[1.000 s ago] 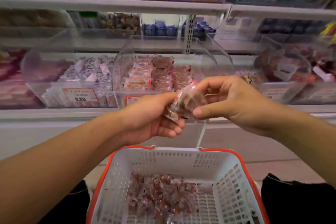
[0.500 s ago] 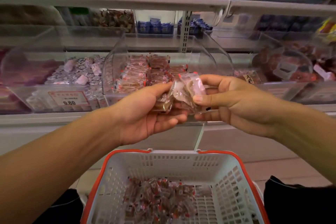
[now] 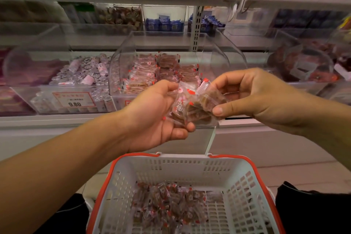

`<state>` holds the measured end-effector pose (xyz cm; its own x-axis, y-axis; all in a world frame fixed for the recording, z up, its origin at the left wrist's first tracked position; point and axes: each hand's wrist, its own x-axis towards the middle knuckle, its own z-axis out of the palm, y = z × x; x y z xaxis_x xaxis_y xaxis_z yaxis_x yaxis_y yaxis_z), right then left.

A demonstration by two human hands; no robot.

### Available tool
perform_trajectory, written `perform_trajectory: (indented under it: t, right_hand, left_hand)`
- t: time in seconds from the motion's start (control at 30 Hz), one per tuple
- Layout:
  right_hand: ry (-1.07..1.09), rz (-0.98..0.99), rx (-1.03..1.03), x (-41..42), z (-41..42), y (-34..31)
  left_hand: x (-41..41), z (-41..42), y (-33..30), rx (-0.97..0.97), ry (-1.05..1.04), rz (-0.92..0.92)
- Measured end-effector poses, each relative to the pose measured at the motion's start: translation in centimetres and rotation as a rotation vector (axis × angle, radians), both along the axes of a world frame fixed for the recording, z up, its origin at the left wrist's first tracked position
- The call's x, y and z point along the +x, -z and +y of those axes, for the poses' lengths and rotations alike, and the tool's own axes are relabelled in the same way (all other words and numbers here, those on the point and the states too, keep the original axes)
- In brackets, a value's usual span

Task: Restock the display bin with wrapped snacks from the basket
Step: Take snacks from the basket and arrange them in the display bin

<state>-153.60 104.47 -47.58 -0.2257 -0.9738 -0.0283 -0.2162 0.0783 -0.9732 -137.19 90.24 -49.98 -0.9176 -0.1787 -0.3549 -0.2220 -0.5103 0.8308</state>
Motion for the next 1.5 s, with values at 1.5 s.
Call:
perform_trajectory:
  t: [1.5]
  right_hand:
    - [-0.065,0.678,-0.019,2.5,-0.5,1.1]
  left_hand:
    - [1.4,0.9,0.5,-0.355,0.241,-0.031]
